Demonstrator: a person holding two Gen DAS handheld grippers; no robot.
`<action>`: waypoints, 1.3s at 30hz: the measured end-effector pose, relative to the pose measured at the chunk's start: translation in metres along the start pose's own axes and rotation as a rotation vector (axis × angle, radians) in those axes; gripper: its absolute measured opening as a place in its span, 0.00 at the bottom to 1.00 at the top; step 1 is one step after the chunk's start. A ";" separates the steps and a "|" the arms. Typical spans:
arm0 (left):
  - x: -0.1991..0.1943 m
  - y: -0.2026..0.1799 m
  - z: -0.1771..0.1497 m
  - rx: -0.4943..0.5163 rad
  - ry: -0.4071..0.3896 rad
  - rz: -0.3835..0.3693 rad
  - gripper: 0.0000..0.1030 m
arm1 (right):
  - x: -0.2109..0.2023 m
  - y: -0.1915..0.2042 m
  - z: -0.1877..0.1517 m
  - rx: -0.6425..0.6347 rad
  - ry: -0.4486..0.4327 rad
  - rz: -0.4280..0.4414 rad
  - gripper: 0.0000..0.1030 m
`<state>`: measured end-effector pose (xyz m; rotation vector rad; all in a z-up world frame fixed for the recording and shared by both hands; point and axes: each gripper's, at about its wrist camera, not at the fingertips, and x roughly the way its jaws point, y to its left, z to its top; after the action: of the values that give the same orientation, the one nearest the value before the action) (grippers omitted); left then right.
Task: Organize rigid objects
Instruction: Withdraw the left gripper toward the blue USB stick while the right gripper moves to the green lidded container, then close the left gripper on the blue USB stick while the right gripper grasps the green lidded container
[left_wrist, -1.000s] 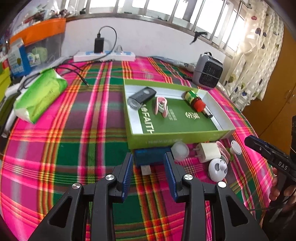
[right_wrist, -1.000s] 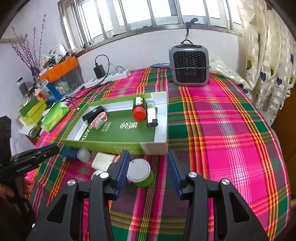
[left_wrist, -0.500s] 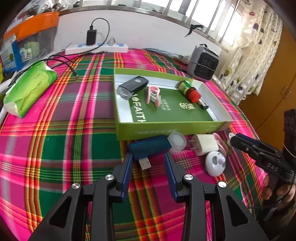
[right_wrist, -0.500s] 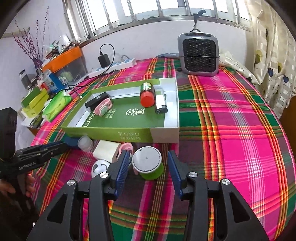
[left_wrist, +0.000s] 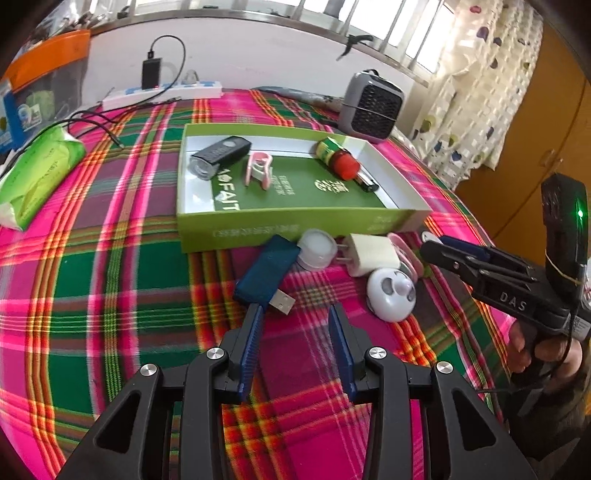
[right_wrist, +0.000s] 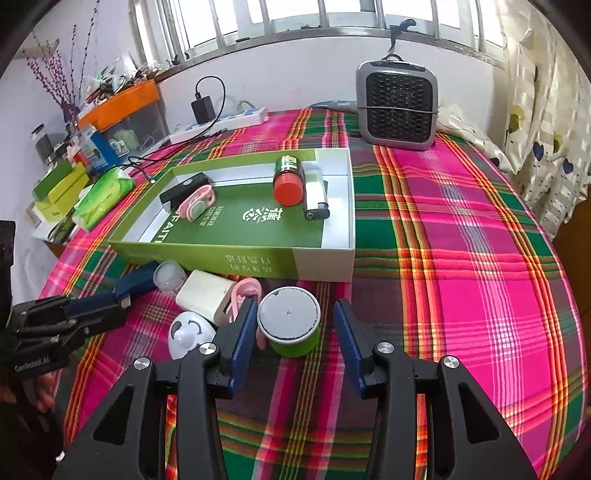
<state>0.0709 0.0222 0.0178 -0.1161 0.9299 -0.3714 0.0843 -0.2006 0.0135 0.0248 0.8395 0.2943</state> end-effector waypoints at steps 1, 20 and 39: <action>0.000 -0.001 -0.001 0.002 0.002 -0.002 0.34 | 0.000 0.000 0.000 -0.003 -0.001 -0.002 0.43; -0.009 0.002 0.018 0.052 -0.039 0.097 0.34 | -0.006 -0.003 -0.002 0.005 -0.018 -0.007 0.35; 0.026 0.003 0.034 0.109 0.041 0.120 0.34 | -0.006 -0.005 -0.004 0.017 -0.018 -0.005 0.35</action>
<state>0.1135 0.0132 0.0175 0.0475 0.9505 -0.3140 0.0792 -0.2074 0.0143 0.0411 0.8239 0.2824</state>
